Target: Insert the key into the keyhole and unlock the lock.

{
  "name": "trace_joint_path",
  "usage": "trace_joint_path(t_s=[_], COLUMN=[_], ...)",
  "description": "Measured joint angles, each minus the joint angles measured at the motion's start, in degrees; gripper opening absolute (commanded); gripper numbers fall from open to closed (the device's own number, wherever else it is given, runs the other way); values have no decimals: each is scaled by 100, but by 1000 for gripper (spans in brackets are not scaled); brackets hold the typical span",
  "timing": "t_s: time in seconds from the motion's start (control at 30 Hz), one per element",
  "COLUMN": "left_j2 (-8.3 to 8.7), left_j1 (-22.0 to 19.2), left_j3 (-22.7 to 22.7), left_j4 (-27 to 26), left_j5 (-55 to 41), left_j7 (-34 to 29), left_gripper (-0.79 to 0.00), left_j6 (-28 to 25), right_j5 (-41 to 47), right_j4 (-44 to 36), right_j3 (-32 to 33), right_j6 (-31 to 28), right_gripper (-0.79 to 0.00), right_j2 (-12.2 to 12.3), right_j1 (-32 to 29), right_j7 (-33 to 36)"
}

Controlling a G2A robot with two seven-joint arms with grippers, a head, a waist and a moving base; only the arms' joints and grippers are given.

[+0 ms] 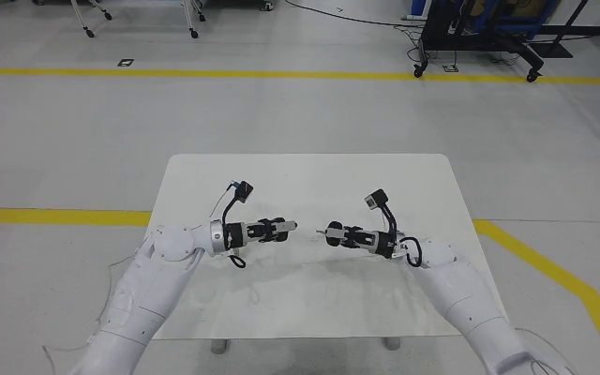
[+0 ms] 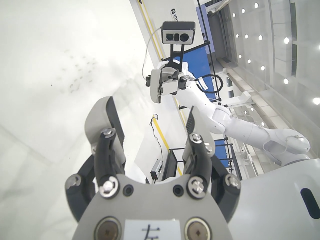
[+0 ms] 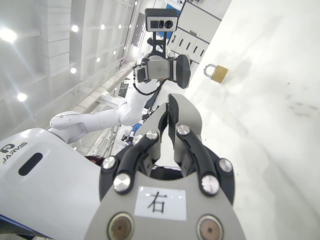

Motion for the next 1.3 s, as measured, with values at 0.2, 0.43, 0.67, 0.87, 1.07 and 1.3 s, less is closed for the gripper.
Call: trace_joint_path(t_s=[0.2,0.43,0.67,0.87,1.07,1.3], left_j2=[0,146,575,750,656,420], left_j1=[0,372,1649,3158,3093,1993], left_j3=[1,-440,-2126,-2689,-1400,-356], left_j4=[0,-924,-2870,-4971,-4589,-3472], left_j5=[-2,725,2300,4909,7085,7483], left_j7=[0,456,-42,-672,-409,-170], left_gripper=[0,0,0,0,-157,-437], left_j6=[-1,136,551,1913,3164,4228], right_j5=[-117,-115,-115,-115,-115,-115], right_j4=[-264,-260,-260,-260,-260,-260], right_j3=[235,232,232,232,232,232], right_j6=[-123,-121,-122,-122,-122,-122], right_gripper=[-785,-785,-785,-785,-785,-785], right_j2=[132,130,130,130,130,130], right_j1=[-279,-276,-276,-276,-276,-276], right_j7=[-123,-122,-122,-122,-122,-122])
